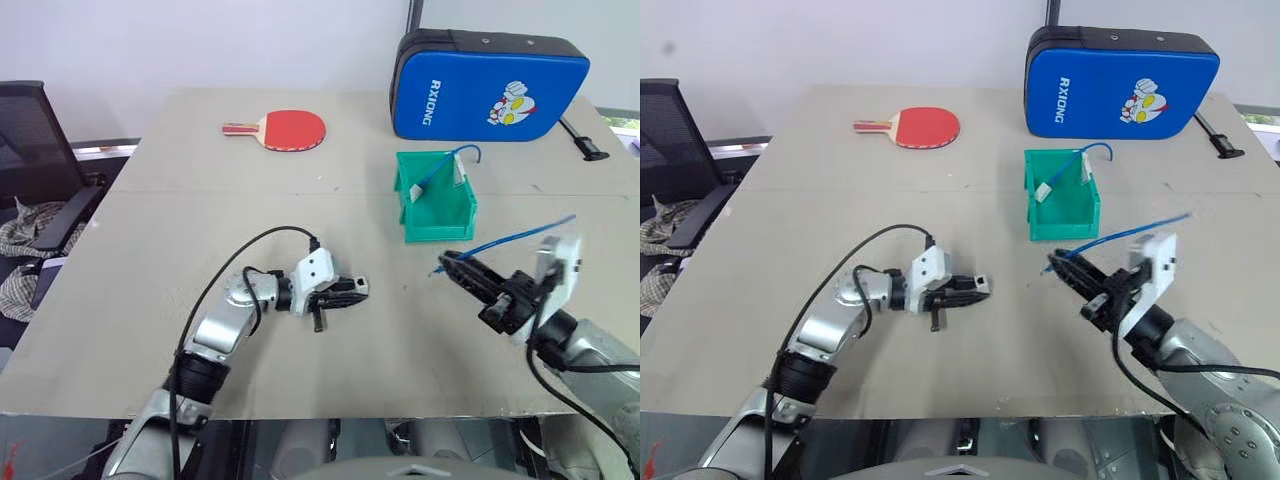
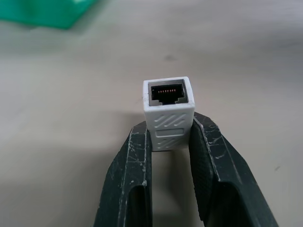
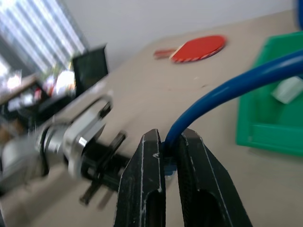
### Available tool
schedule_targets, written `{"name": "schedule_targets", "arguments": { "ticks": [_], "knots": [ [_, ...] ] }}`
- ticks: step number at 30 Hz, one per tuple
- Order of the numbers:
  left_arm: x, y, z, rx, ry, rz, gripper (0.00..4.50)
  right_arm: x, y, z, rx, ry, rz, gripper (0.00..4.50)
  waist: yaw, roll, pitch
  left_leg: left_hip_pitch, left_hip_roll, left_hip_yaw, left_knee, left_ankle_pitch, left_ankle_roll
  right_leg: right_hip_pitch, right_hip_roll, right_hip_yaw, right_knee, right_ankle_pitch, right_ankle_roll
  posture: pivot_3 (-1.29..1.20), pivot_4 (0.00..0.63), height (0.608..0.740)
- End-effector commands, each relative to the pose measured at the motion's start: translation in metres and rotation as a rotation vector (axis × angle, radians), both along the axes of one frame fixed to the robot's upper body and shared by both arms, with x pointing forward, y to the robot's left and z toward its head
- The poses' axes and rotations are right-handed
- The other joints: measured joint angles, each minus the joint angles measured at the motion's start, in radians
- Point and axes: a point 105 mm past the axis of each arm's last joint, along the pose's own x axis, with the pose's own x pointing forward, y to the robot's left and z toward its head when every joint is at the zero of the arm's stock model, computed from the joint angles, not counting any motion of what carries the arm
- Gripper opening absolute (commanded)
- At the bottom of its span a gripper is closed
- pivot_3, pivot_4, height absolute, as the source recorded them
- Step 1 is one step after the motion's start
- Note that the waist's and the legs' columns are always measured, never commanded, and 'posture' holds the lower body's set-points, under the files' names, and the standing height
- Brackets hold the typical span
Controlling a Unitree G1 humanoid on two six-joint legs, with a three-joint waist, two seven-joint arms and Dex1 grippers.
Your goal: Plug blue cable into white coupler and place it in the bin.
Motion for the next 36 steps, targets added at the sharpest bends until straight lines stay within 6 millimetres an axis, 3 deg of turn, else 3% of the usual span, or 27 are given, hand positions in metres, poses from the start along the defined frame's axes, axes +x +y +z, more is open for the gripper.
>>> {"name": "schedule_targets", "arguments": {
  "ticks": [1, 10, 21, 36],
  "knots": [
    [0.003, -0.023, 0.006, -0.005, -0.059, -0.125, 0.48, 0.009, 0.013, -0.005, -0.167, -0.062, 0.127, 0.0, -0.001, 0.0, 0.0, 0.0, 0.0, 0.0, 0.0, 0.0, 0.0, 0.0, 0.0, 0.0, 0.0, 0.0, 0.0, 0.0, 0.15, 0.731],
    [0.014, -0.042, -0.006, 0.063, -0.116, -0.253, 0.48, 0.034, 0.028, -0.035, -0.464, -0.119, 0.311, 0.0, -0.001, -0.001, 0.0, -0.002, -0.001, -0.002, 0.002, -0.001, 0.001, 0.0, 0.001, -0.002, 0.0, 0.004, 0.0, 0.0, 0.15, 0.731],
    [-0.003, -0.054, 0.007, 0.048, -0.145, -0.296, 0.48, 0.042, 0.019, -0.059, -0.573, -0.081, 0.33, 0.0, -0.001, 0.0, 0.0, -0.002, -0.001, -0.002, 0.003, -0.002, 0.003, 0.001, 0.0, -0.002, 0.0, 0.004, 0.001, 0.0, 0.15, 0.731],
    [-0.002, -0.054, 0.004, 0.037, -0.132, -0.264, 0.48, 0.018, 0.024, -0.096, -0.721, 0.033, 0.528, 0.0, 0.0, 0.0, -0.002, 0.0, -0.001, -0.003, 0.004, -0.002, 0.003, 0.003, 0.0, -0.003, 0.0, 0.002, 0.001, 0.0, 0.15, 0.731]
  ]
}}
